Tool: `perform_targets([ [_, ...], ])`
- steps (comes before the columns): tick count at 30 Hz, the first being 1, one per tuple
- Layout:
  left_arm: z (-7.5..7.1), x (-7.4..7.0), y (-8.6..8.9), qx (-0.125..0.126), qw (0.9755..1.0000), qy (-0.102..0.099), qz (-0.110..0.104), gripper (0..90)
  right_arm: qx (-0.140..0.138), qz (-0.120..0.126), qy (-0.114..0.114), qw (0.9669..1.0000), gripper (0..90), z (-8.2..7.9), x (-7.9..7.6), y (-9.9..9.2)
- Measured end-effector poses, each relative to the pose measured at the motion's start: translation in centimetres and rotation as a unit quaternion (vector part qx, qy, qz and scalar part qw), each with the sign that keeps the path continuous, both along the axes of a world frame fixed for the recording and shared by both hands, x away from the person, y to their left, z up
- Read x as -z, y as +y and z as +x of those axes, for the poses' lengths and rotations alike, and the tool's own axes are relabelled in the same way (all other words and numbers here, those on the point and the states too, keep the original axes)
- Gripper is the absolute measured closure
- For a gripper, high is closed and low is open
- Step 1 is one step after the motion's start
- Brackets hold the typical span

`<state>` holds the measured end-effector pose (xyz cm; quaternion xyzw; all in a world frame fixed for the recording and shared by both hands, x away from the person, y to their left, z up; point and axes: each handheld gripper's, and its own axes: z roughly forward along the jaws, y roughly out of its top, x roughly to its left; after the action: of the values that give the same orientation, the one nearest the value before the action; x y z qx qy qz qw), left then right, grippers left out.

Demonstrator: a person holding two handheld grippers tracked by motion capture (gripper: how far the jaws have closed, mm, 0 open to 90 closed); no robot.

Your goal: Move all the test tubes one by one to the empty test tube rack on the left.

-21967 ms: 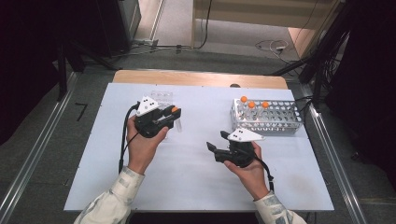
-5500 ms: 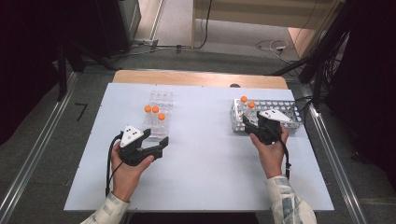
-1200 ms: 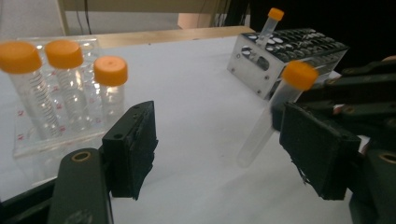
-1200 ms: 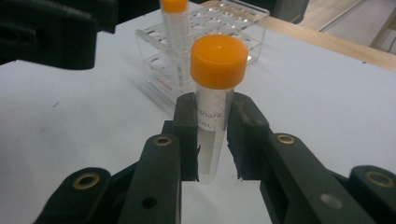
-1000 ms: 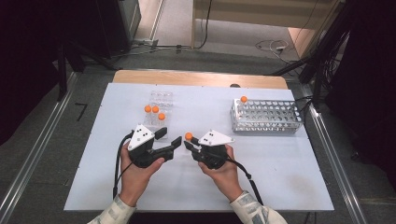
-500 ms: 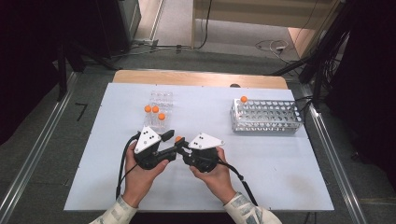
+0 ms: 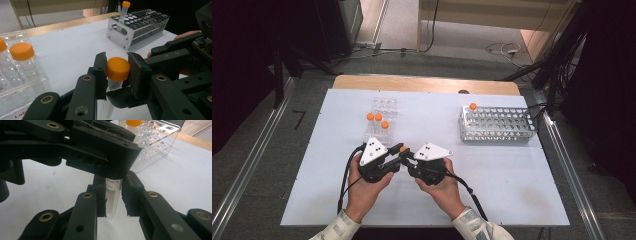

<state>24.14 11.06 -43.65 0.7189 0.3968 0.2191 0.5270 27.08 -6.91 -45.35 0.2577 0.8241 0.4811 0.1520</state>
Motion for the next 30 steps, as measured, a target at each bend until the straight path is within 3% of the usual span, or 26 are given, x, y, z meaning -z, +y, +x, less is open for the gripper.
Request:
perform_targets([
  [4, 0.02, -0.02, 0.13, 0.001, 1.0, 0.001, -0.004, 70.3, -0.002, 0.002, 0.002, 1.0, 70.5, -0.02, 0.01, -0.02],
  [9, 0.03, -0.07, 0.25, -0.005, 1.0, 0.001, -0.006, 70.4, -0.003, 0.005, 0.013, 0.9999, 62.3, -0.06, -0.01, -0.09],
  [15, 0.07, -0.14, 0.5, -0.008, 0.9999, 0.0, -0.012, 70.4, 0.001, 0.004, 0.015, 0.9999, 37.9, -0.15, 0.06, -0.1],
  [18, 0.06, -0.18, 0.6, -0.013, 0.9998, 0.0, -0.012, 70.4, 0.009, 0.007, 0.029, 0.9995, 27.7, -0.06, 0.16, -0.15],
  [30, 0.14, -0.37, 1.03, -0.017, 0.9996, 0.004, -0.022, 70.4, 0.023, 0.001, 0.03, 0.9993, 21.5, 0.21, 0.11, -0.96],
])
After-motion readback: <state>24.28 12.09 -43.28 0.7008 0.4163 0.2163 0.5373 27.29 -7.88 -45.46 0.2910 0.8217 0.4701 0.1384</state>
